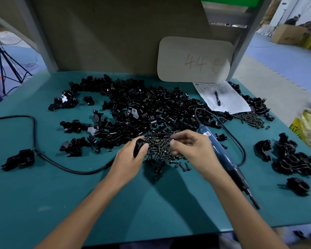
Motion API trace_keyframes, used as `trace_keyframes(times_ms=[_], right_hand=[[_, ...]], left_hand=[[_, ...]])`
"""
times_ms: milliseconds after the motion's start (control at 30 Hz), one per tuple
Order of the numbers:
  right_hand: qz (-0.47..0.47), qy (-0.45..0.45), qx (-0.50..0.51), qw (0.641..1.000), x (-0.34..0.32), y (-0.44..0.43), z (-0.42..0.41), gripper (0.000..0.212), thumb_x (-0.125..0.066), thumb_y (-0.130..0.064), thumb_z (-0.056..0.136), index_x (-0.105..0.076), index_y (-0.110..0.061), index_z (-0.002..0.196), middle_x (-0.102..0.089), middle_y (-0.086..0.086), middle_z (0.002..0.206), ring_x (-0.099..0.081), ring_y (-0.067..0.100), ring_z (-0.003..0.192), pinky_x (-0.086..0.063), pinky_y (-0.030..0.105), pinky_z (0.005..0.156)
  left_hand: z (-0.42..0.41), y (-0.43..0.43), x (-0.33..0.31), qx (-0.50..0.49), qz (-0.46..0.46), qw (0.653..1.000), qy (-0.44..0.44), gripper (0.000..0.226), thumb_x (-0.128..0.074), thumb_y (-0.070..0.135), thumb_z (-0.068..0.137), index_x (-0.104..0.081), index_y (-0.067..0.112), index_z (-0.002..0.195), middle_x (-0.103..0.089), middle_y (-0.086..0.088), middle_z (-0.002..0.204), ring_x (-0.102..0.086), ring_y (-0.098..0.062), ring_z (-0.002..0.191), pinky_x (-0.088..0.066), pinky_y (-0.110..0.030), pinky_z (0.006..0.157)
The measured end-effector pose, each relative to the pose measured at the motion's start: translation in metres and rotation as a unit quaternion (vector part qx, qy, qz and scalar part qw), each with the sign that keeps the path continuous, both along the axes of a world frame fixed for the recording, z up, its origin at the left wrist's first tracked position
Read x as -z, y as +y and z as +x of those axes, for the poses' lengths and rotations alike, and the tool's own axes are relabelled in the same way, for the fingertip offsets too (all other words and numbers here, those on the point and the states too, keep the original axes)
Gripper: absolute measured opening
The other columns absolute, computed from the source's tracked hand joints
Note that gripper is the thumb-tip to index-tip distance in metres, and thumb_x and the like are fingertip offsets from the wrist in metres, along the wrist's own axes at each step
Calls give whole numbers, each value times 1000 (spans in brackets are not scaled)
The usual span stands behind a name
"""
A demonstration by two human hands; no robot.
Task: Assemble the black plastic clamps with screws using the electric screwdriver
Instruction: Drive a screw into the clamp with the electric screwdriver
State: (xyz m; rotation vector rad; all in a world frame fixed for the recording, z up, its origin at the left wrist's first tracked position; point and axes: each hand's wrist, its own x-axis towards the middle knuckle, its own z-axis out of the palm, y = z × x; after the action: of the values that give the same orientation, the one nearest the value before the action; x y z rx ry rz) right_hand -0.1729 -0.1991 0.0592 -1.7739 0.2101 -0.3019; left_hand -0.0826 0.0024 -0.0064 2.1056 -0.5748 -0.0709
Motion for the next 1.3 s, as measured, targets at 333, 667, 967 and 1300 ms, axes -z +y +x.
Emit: trace_keyframes(times_ms=[333, 667, 967, 1300], right_hand=[[69, -6, -66, 995, 7, 28, 27, 11, -74, 5, 89, -75, -5, 94, -76, 3, 78, -71, 11, 70, -57, 20, 69], [-132, 48, -127, 982, 4, 13, 26, 10, -70, -13, 97, -77, -19, 101, -77, -6, 85, -73, 10, 75, -61, 26, 73], [-448, 100, -144, 877, -1, 19, 37, 44, -34, -53, 107, -36, -35, 67, -48, -11, 67, -44, 9, 63, -34, 36, 62], [-481, 140, 85, 861, 13, -59, 15, 55, -55, -61, 96, -55, -24, 136, -54, 8, 135, -48, 31, 126, -44, 46, 104]], left_hand=[[-3, -2, -6, 18, 32, 998, -43, 52, -47, 48, 99, -46, 31, 147, -55, 11, 117, -53, -10, 111, -44, -26, 91], [-4, -5, -6, 49, 119, 990, -60, 57, -46, 49, 101, -33, 33, 154, -52, 8, 132, -44, -13, 125, -39, -33, 105], [-1, -10, -5, 70, 154, 974, -150, 47, -48, 44, 98, -35, 36, 143, -45, 13, 109, -40, -11, 103, -41, -30, 93], [16, -18, 9, 29, 168, 971, -170, 48, -42, 55, 101, -56, 21, 132, -64, 7, 115, -56, -14, 103, -48, -30, 81]])
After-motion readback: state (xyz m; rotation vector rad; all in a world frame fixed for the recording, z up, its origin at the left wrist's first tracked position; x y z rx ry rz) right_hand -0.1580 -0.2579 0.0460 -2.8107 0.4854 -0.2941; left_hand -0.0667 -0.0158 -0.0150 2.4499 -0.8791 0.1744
